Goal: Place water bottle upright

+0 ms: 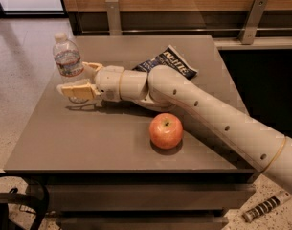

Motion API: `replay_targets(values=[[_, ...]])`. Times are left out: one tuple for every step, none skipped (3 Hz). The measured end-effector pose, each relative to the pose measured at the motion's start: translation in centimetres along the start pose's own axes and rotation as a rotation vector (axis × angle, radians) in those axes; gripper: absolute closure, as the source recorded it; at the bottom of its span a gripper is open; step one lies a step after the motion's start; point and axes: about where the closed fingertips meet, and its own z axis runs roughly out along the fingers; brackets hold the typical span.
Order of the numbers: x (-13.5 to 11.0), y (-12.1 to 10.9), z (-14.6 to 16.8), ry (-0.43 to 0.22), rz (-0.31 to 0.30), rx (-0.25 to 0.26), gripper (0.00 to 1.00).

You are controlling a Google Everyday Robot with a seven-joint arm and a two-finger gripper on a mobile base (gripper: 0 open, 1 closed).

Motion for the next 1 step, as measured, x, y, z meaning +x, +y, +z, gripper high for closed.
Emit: replay_targets(values=[[-0.03,0.08,0.09,0.0,0.0,-0.002,0.0]])
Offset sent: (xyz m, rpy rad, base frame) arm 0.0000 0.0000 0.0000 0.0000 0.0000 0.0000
